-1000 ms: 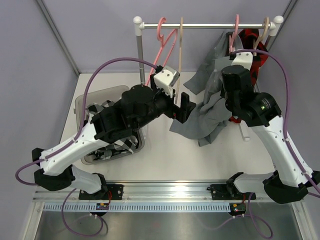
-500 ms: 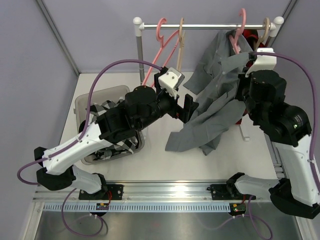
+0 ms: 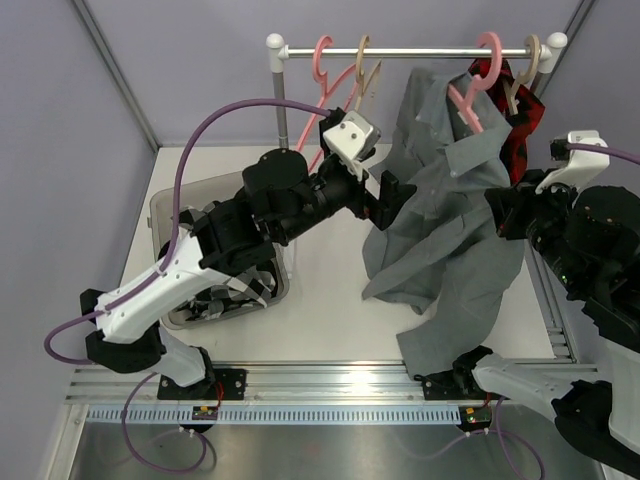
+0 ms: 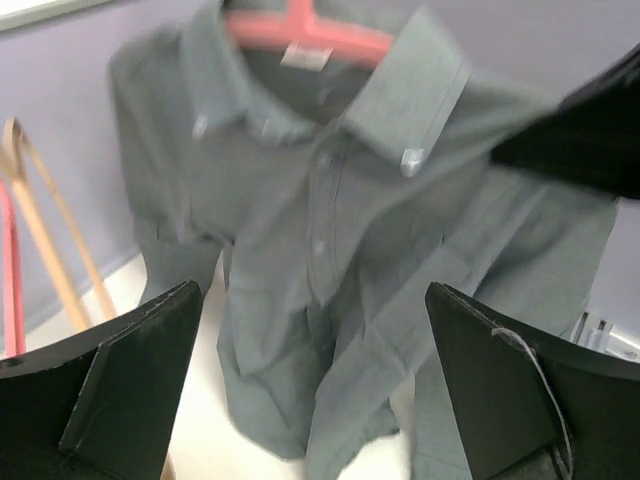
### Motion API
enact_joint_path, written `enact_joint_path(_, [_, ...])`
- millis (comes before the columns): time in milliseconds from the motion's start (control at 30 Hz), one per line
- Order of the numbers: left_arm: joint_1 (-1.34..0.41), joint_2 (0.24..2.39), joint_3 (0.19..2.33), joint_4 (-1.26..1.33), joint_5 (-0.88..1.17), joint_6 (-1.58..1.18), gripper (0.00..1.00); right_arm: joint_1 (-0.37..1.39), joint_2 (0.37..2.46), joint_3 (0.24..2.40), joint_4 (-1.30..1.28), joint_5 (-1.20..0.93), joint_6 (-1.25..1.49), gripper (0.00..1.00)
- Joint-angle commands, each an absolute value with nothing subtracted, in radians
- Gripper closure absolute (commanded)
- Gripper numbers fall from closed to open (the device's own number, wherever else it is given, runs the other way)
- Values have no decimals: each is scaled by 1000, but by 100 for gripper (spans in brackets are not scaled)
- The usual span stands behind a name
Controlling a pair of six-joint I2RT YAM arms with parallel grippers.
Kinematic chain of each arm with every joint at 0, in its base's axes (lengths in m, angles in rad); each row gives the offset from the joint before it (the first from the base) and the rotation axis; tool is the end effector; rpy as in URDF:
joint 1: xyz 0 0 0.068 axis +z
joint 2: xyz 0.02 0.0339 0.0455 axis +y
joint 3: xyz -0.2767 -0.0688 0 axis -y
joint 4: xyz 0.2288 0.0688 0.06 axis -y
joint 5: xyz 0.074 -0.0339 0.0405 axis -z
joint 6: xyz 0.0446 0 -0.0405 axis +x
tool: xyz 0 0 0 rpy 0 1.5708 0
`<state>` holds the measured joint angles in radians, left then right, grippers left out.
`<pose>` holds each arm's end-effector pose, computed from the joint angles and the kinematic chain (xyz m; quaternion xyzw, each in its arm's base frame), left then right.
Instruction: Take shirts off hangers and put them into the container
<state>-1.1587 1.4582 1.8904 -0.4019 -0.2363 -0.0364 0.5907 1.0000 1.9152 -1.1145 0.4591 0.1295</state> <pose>0.1253 -0.2605 0.5423 0.2963 0.6304 -0.3331 0.6354 0.0726 0.0249 0.5417 -0.0320 0.7666 0.0525 0.6391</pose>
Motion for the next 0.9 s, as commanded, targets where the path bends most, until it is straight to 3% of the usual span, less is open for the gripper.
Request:
enact_joint_path(0, [-1163,1528,2058,-395,-127,40,1,591,976,1922,-1156,216,199,100])
enact_joint_path(100, [-1163,1623,2179,-463,-115,67,1,589,971,1916,-1195,61,224,100])
enact_joint_path(467, [-1151,1661,2172,-430,-135,52,1,589,900,1893,-1227,-165,242,100])
enact_joint_path(867, [-1147,1632,2125,-425,-227,55,1,589,850,1928,-1272,-203,238,100])
